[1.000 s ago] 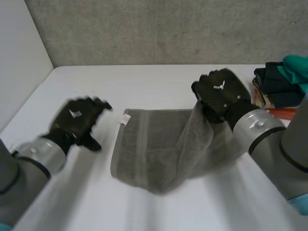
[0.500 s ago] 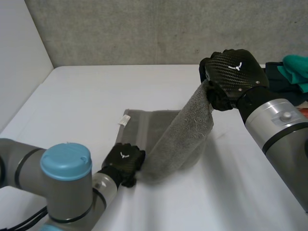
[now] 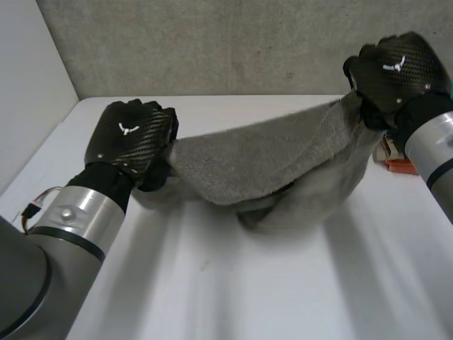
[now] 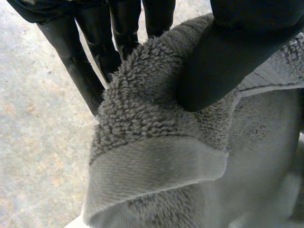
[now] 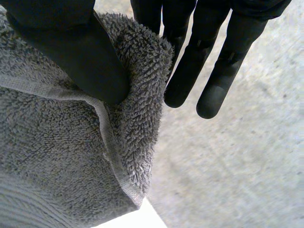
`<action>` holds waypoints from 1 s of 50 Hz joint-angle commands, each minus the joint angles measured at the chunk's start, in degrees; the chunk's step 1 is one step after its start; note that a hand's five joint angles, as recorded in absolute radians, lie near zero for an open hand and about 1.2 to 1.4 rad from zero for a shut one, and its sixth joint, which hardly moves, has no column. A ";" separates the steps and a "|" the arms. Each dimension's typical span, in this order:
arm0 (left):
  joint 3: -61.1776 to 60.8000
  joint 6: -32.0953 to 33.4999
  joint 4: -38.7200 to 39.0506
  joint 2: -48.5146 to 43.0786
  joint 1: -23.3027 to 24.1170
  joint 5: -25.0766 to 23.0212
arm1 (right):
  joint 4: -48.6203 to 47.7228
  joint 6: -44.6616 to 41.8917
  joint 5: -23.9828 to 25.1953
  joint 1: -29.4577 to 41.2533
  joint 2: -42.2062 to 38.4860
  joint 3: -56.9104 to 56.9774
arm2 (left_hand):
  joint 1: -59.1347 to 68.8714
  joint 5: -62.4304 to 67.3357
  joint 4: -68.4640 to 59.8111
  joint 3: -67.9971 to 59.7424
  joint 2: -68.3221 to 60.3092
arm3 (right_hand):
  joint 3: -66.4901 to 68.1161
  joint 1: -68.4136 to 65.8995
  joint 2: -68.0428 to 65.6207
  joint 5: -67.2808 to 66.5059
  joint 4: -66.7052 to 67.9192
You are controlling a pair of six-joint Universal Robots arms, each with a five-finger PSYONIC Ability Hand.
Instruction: Fold the laundry.
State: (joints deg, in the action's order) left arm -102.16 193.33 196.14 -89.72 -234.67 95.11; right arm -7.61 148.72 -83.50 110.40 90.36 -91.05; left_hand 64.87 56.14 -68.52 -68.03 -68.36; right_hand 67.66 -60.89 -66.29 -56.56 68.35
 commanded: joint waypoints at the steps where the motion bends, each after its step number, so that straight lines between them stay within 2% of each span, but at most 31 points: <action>1: -0.14 -0.14 -2.26 0.51 -0.61 -0.89 | -9.24 -1.24 5.00 1.30 -4.64 2.10 | 15.13 13.86 -11.48 -11.97 -11.64 | 12.34 -19.11 -13.71 -13.44 11.65; 2: -0.23 -0.23 -2.26 0.34 -0.78 -0.89 | -13.79 -1.42 8.06 2.87 -9.10 2.62 | 15.13 13.86 -11.48 -11.97 -11.64 | 12.34 -19.11 -13.71 -13.44 11.65; 7: -0.50 -0.15 -2.08 -0.10 -2.01 -0.54 | -25.07 -3.52 15.73 8.25 -20.55 6.23 | 15.13 13.86 -11.48 -11.97 -11.64 | 12.34 -19.11 -13.71 -13.44 11.65; 9: -0.58 0.03 -2.08 -0.19 -2.54 -0.45 | -27.01 -3.79 17.49 8.78 -24.16 7.55 | 15.13 13.86 -11.48 -11.97 -11.64 | -5.16 -1.62 3.78 4.05 -5.84; 10: -0.67 0.21 -2.08 -0.36 -3.24 -0.37 | -27.80 -4.05 18.45 8.87 -27.39 8.60 | 15.13 13.86 -11.48 -11.97 -11.64 | -31.24 24.47 29.87 30.14 -31.93; 12: -0.76 0.29 -2.08 -0.37 -4.12 -0.37 | -27.72 -4.32 19.07 9.30 -30.22 9.57 | 15.13 13.86 -11.48 -11.97 -11.64 | -53.94 47.16 52.56 52.83 -54.62; 13: -0.76 0.29 -2.08 -0.37 -4.65 -0.45 | -27.63 -4.41 18.99 9.39 -31.20 9.92 | 15.13 13.86 -11.48 -11.97 -11.64 | -57.66 50.89 56.29 56.56 -58.35; 16: -0.76 0.30 -2.26 -0.37 -6.67 -0.45 | -27.37 -3.79 18.02 9.39 -31.73 9.84 | 15.13 13.86 -11.48 -11.97 -11.64 | -57.66 50.89 56.29 56.56 -58.35; 19: -0.85 0.47 -2.43 -0.37 -7.81 -0.72 | -24.65 -2.65 13.38 8.95 -31.30 9.14 | 15.13 13.86 -11.48 -11.97 -11.64 | -57.66 50.89 56.29 56.56 -58.35; 20: -0.85 0.47 -2.52 -0.37 -7.90 -0.72 | -22.03 -1.61 9.27 8.61 -29.99 9.13 | 15.13 13.86 -11.48 -11.97 -11.64 | -57.66 50.89 56.29 56.56 -58.35; 24: -0.94 0.56 -2.61 -0.37 -7.99 -0.89 | -12.91 4.00 -1.10 7.38 -22.88 9.83 | 15.13 13.86 -11.48 -11.97 -11.64 | -57.66 50.89 56.29 56.56 -58.35; 26: -1.02 0.56 -2.70 -0.37 -7.99 -0.98 | -8.40 6.74 -3.07 6.15 -20.93 10.36 | 15.13 13.86 -11.48 -11.97 -11.64 | -57.66 50.89 56.29 56.56 -58.35; 31: -1.64 0.56 -2.61 -0.01 -7.99 -1.16 | 8.18 14.82 -1.41 1.58 -21.27 14.48 | 15.13 13.86 -11.48 -11.97 -11.64 | -57.66 50.89 56.29 56.56 -58.35; 35: -2.25 0.56 -2.52 0.34 -7.90 -1.16 | 14.63 20.88 0.96 1.13 -25.91 18.52 | 15.13 13.86 -11.48 -11.97 -11.64 | -57.66 50.89 56.29 56.56 -58.35; 42: -3.48 0.65 -2.70 0.51 -7.90 -1.16 | 15.43 27.49 5.27 2.01 -35.50 25.91 | 15.13 13.86 -11.48 -11.97 -11.64 | -55.91 49.13 54.53 54.80 -56.59; 43: -3.83 0.65 -2.78 0.51 -7.82 -1.07 | 15.61 28.71 5.71 2.01 -38.82 28.97 | 15.13 13.86 -11.48 -11.97 -11.64 | -53.57 46.79 52.19 52.46 -54.25; 50: -4.63 0.73 -2.79 2.44 -7.82 -1.07 | 16.31 29.87 5.63 4.65 -50.26 39.71 | 15.13 13.86 -11.48 -11.97 -11.64 | -48.67 41.89 47.30 47.56 -49.36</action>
State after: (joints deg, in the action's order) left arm -106.15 193.98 193.40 -88.82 -242.51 94.03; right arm 8.81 177.84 -78.00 112.96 49.52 -59.92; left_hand 64.87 56.14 -68.74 -68.30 -68.58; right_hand 14.50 -12.95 -14.47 -4.74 14.45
